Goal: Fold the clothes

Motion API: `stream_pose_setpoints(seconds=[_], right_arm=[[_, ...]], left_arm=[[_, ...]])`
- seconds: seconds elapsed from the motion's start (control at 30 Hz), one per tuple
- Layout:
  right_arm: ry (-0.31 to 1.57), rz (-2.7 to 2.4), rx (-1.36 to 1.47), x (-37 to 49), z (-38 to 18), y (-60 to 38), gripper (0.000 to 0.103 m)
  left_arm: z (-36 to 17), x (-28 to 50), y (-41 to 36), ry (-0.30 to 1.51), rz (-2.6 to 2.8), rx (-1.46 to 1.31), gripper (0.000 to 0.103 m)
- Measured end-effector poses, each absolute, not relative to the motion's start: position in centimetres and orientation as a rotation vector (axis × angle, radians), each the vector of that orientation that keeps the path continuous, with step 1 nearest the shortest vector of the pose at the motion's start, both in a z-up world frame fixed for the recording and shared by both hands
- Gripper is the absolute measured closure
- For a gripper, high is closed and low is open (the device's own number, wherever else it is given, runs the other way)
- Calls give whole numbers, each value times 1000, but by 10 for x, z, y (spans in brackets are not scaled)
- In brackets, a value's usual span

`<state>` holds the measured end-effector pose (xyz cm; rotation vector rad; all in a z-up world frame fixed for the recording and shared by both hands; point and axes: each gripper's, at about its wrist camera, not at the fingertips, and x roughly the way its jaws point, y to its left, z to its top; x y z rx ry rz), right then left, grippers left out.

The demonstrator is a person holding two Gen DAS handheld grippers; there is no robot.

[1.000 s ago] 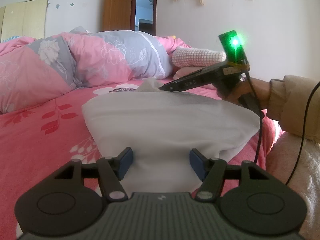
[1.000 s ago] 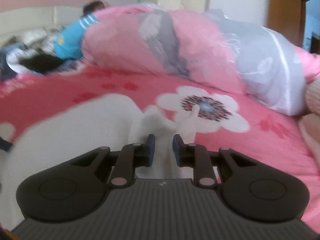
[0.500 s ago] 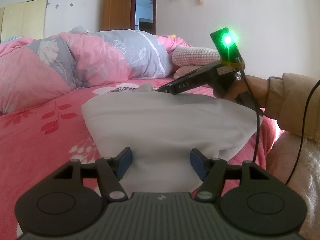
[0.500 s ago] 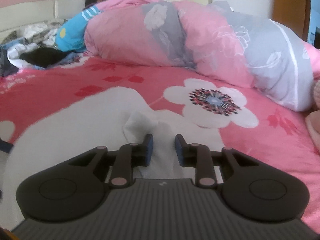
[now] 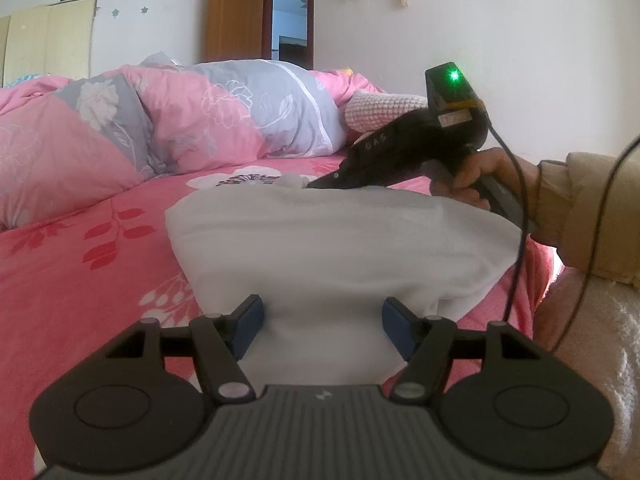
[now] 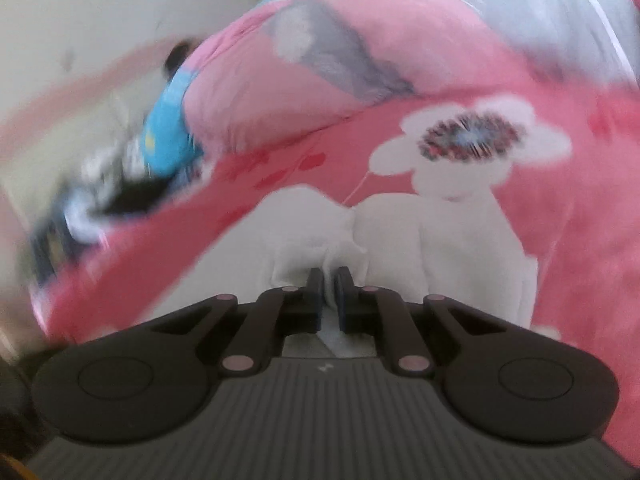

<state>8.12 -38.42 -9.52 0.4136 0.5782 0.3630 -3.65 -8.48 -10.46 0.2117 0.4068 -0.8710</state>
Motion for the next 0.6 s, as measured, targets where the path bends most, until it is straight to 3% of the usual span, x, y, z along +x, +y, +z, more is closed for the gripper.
stream_pose_setpoints(seconds=[0.33,0.6], right_arm=[[479,391,163,57,-84,-348,93],[420,387,5,37,-81,-333,91]], left_arm=[[-49,-1,-75,359,-844,70,38],[-35,97,-174,382,-826,250,40]])
